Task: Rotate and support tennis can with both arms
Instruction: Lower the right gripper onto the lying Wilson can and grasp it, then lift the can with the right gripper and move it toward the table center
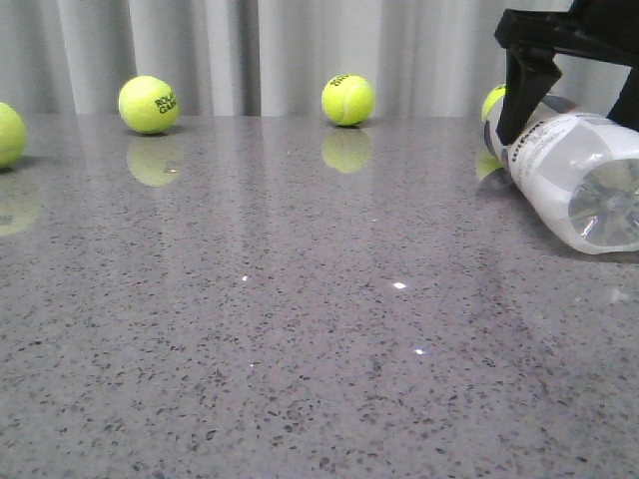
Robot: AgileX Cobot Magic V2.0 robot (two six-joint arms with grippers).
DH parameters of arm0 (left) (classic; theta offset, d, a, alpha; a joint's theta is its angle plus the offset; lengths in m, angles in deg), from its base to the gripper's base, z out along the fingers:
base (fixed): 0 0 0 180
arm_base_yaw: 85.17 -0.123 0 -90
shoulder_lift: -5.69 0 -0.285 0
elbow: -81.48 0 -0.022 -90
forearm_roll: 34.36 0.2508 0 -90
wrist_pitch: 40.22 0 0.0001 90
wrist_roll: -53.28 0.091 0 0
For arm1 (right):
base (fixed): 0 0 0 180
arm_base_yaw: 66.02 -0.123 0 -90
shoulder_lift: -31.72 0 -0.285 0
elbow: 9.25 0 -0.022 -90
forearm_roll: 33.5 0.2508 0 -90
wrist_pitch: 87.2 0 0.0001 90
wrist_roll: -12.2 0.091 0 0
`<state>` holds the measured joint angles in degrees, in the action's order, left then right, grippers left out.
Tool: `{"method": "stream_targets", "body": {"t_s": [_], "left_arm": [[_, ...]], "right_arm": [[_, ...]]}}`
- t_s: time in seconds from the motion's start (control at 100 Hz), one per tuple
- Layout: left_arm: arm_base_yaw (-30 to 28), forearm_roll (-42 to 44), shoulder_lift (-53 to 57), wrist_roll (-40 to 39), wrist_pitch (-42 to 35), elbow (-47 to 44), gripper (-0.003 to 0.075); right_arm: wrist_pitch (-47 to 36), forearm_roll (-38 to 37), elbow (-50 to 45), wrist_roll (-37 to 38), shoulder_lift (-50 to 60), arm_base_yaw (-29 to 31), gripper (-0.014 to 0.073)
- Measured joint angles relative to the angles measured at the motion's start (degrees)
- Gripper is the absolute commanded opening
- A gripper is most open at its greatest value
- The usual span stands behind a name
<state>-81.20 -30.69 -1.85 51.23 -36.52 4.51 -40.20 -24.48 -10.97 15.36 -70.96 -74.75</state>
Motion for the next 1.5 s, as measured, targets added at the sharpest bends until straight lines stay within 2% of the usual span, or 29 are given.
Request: {"method": "stream_targets", "body": {"t_s": [0.14, 0.21, 0.31, 0.43, 0.5, 0.74, 0.83, 1.0, 1.14, 1.36, 1.5], "left_arm": [[0.0, 0.0, 0.0, 0.0, 0.0, 0.0, -0.0021], [0.0, 0.0, 0.0, 0.0, 0.0, 0.0, -0.0021], [0.0, 0.0, 0.0, 0.0, 0.0, 0.0, -0.0021], [0.0, 0.0, 0.0, 0.0, 0.0, 0.0, -0.0021], [0.0, 0.0, 0.0, 0.0, 0.0, 0.0, -0.0021], [0.0, 0.0, 0.0, 0.0, 0.0, 0.0, -0.0021], [0.0, 0.0, 0.0, 0.0, 0.0, 0.0, -0.0021], [0.0, 0.0, 0.0, 0.0, 0.0, 0.0, -0.0021], [0.0, 0.0, 0.0, 0.0, 0.0, 0.0, -0.0021], [0.0, 0.0, 0.0, 0.0, 0.0, 0.0, -0.0021], [0.0, 0.0, 0.0, 0.0, 0.0, 0.0, -0.0021]], "right_arm": [[-0.2, 0.1, 0.2, 0.0, -1.5, -0.7, 0.0629], [0.0, 0.1, 0.2, 0.0, -2.0, -0.9, 0.0594], [0.3, 0.1, 0.2, 0.0, -2.1, -1.0, 0.0459], [0.7, 0.1, 0.2, 0.0, -2.1, -1.0, 0.0243], [0.9, 0.1, 0.2, 0.0, -2.1, -1.0, 0.0173], [6.1, 0.1, 3.6, -0.3, -2.1, -1.0, 0.0162], [9.1, 0.0, 7.6, -3.2, -2.1, -1.6, 0.0162], [15.5, -0.1, 17.1, -13.5, -2.1, -5.3, 0.0162], [17.6, -0.1, 22.8, -24.6, -2.1, -9.6, 0.0162], [16.9, -0.1, 24.4, -49.3, -2.2, -16.1, 0.0162], [14.6, -0.1, 24.4, -61.3, -3.2, -18.5, 0.0162]]}}
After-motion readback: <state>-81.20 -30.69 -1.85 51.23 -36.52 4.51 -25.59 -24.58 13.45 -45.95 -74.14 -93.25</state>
